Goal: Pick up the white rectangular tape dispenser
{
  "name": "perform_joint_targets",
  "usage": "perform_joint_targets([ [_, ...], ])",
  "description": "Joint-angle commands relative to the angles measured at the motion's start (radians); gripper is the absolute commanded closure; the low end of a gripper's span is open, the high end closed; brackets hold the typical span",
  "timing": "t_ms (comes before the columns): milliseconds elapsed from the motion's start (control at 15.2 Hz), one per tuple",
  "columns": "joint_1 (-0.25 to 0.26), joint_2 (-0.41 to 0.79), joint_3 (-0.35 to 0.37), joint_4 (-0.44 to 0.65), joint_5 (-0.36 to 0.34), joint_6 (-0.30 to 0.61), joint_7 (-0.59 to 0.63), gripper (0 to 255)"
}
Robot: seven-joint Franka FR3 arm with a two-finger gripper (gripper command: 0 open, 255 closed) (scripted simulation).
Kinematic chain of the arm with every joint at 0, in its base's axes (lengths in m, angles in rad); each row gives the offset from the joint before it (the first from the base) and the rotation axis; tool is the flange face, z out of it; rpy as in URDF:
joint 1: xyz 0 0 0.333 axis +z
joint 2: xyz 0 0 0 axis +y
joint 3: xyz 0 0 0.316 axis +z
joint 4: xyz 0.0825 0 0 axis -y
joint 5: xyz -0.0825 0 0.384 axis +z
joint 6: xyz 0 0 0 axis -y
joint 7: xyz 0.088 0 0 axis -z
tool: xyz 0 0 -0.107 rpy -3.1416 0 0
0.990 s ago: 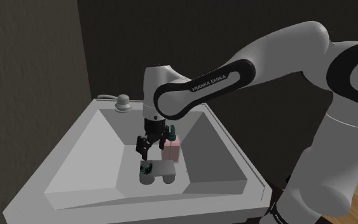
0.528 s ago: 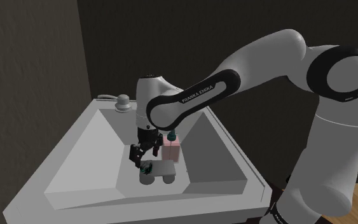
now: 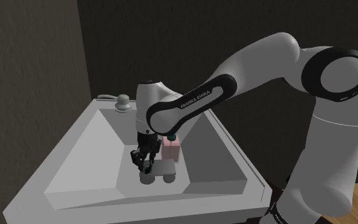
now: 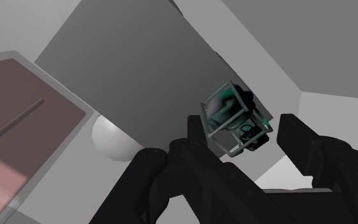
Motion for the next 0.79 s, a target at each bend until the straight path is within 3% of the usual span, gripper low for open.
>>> perform_joint_targets([
  [0,0.001,0.002,0.001,-0.001,0.0,0.0,0.0,255],
  [330,0.0,0.001,0.0,-0.003,0.001,0.0,-0.001,255],
  [726,-0.005,-0.044,0.005,0.029,0.019,-0.073,-0.009,255],
])
